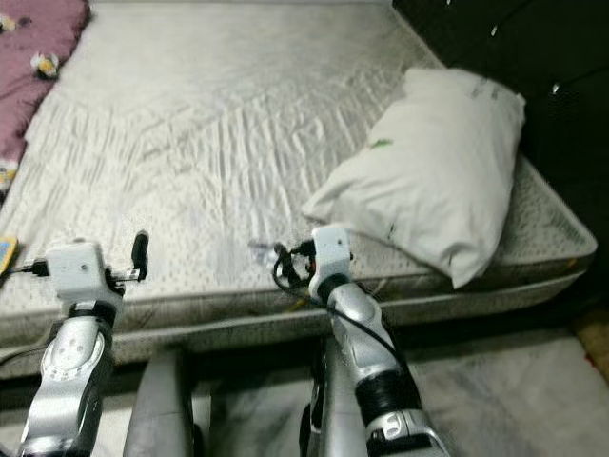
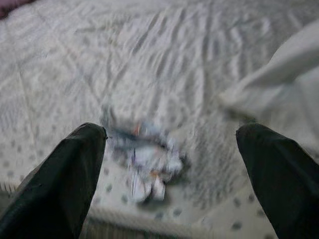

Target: Clean up the room

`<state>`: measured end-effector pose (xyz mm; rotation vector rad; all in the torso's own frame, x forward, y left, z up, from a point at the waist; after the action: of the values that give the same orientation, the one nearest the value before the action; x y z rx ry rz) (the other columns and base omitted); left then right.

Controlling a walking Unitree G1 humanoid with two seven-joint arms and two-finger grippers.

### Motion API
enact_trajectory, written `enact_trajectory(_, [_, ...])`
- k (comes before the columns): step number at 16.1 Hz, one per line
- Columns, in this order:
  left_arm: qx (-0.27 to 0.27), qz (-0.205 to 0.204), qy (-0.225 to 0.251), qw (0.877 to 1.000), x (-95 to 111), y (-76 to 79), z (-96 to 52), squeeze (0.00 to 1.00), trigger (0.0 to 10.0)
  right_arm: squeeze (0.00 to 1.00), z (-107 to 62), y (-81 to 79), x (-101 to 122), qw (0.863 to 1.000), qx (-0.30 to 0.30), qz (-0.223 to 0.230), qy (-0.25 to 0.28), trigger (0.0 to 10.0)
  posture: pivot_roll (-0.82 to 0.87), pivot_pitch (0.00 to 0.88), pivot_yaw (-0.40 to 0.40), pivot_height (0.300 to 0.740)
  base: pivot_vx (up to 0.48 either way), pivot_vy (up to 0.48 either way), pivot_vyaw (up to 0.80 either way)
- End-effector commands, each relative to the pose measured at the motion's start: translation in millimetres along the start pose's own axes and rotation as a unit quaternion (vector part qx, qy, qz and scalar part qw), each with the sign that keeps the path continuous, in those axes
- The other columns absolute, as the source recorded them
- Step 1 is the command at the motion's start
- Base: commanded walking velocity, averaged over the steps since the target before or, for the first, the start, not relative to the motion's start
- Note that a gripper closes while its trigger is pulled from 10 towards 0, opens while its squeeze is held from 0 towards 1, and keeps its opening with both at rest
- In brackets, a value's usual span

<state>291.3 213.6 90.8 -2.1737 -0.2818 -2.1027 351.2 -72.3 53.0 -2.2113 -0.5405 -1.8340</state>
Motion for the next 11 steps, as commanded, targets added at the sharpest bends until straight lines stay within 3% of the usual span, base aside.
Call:
enact_trajectory(1, [0.023, -0.010, -0.017, 1.000, -1.5, -11.5, -10.0, 0.00, 10.0, 0.00, 4.0, -4.3, -10.1, 1.000, 0.015, -0.008, -0.026, 10.0, 0.13, 0.199, -0.058, 0.531, 0.000, 0.000, 0.00])
enact_trajectory(5, [0.031, -0.006, -0.031, 0.999, -3.5, -14.9, -29.2, 0.00, 10.0, 0.00, 11.9, -8.5, -10.7, 0.999, 0.034, -0.025, -0.026, 10.0, 0.19, 0.233, -0.075, 0.526, 0.000, 0.000, 0.00])
enact_trajectory(6, [0.039, -0.001, -0.039, 0.998, -4.6, -19.2, -37.7, 0.00, 10.0, 0.00, 15.8, -11.3, -5.8, 0.999, 0.040, -0.013, -0.012, 10.0, 0.21, 0.234, -0.074, 0.511, 0.000, 0.000, 0.00])
enact_trajectory(8, [0.058, 0.011, -0.049, 0.997, -5.6, -30.0, -52.0, 0.00, 10.0, 0.00, 24.2, -13.1, 2.0, 0.999, 0.040, -0.029, -0.001, 10.0, 0.24, 0.244, -0.075, 0.507, 0.000, 0.000, 0.00])
enact_trajectory(10, [0.074, 0.020, -0.055, 0.996, -6.0, -39.4, -59.6, 0.00, 10.0, 0.00, 31.3, -8.6, 17.9, 0.999, 0.018, -0.035, 0.026, 10.0, 0.27, 0.251, -0.078, 0.507, 0.000, 0.000, 0.00])
enact_trajectory(11, [0.079, 0.024, -0.058, 0.995, -5.0, -43.3, -63.2, 0.00, 10.0, 0.00, 38.1, -3.1, 37.0, 0.998, -0.006, -0.033, 0.053, 10.0, 0.29, 0.256, -0.085, 0.507, 0.000, 0.000, 0.00])
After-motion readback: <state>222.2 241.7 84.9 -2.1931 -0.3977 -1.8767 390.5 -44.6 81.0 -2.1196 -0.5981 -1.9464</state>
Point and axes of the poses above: a point about 5 cm out from each wrist's last joint towards the gripper, its own z axis pointing out of the wrist towards the gripper, its own x axis along the axis of the wrist's last joint, y = z × x, the point moved 5 cm from there along z, pointing out of the wrist towards the gripper, and after that the axes turned 8 degrees about -z, right-handed, at the moved point
